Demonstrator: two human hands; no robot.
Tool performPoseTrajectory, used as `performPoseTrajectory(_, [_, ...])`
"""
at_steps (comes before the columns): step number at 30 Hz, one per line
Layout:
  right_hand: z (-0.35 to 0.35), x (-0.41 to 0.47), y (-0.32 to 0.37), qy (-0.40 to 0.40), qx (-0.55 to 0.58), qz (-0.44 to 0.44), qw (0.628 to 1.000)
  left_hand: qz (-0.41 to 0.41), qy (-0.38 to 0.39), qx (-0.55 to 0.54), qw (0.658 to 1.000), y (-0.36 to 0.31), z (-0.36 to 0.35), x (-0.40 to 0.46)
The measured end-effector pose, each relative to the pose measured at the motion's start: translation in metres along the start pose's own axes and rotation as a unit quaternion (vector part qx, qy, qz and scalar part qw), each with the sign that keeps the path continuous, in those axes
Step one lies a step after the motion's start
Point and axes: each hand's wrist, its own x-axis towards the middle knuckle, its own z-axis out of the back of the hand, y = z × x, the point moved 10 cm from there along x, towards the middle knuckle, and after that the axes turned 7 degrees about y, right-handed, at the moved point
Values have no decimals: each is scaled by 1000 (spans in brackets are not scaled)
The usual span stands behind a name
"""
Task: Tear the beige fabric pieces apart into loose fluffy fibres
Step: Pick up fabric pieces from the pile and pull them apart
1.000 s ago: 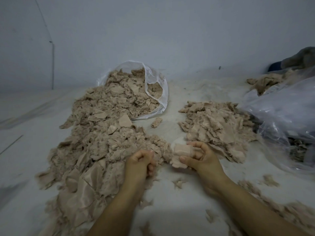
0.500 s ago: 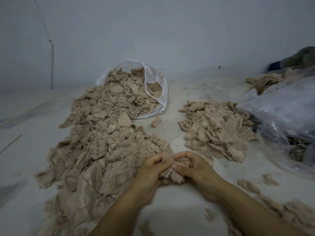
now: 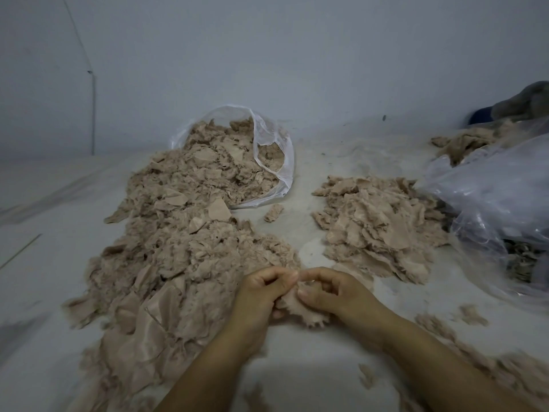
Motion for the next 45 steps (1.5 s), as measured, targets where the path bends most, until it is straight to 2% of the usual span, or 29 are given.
performPoseTrajectory(2, [-2,0,3,-2,-15,11,1000,2,-7,10,1000,1,-2,1])
performPoseTrajectory(5, [7,-1,5,-13,12,15,1000,4,-123,-70,990,2,29,2])
performPoseTrajectory(7, [14,-3,7,-24,34,10,999,-4,-159,-103,982,1,47,0])
performPoseTrajectory(9, [28,-2,8,-78,95,21,992,-2,-133,-28,991,1,44,0])
performPoseTrajectory(11, [54,-4,-1,-196,214,36,956,-17,-111,109,988,-1,29,1])
performPoseTrajectory(13, [70,-9,-16,-278,321,32,905,-74,-125,288,947,-14,18,0])
performPoseTrajectory(14, [71,-9,-21,-288,331,20,898,-92,-114,372,917,-18,10,1])
performPoseTrajectory(17, [59,-6,-27,-250,196,-24,948,-74,-42,516,852,-4,-1,13])
performPoseTrajectory(19, [50,-4,-23,-223,73,-24,972,-82,-44,534,840,-8,-3,15])
performPoseTrajectory(20, [47,-3,-20,-216,25,-20,976,-97,-64,515,850,-13,-1,13])
performPoseTrajectory(22, [47,-1,-16,-208,-57,-10,976,-95,-78,385,915,-16,6,8])
performPoseTrajectory(24, [39,3,-8,-164,-148,7,975,-58,-12,231,971,-5,1,6])
performPoseTrajectory(26, [26,7,-4,-114,-176,27,977,-45,20,148,988,-3,-5,3])
performPoseTrajectory(30, [27,3,2,-146,-143,60,977,-61,-51,104,991,-10,11,2])
performPoseTrajectory(32, [30,0,7,-158,-142,81,974,-42,-85,53,994,-4,20,3])
performPoseTrajectory(35, [22,1,6,-105,-89,80,987,-31,-106,-37,993,0,27,5])
performPoseTrajectory(40, [12,6,-5,-68,-14,55,996,-44,-48,26,998,-7,15,4])
performPoseTrajectory(45, [12,6,-7,-53,65,50,995,-54,-100,47,992,-9,27,4])
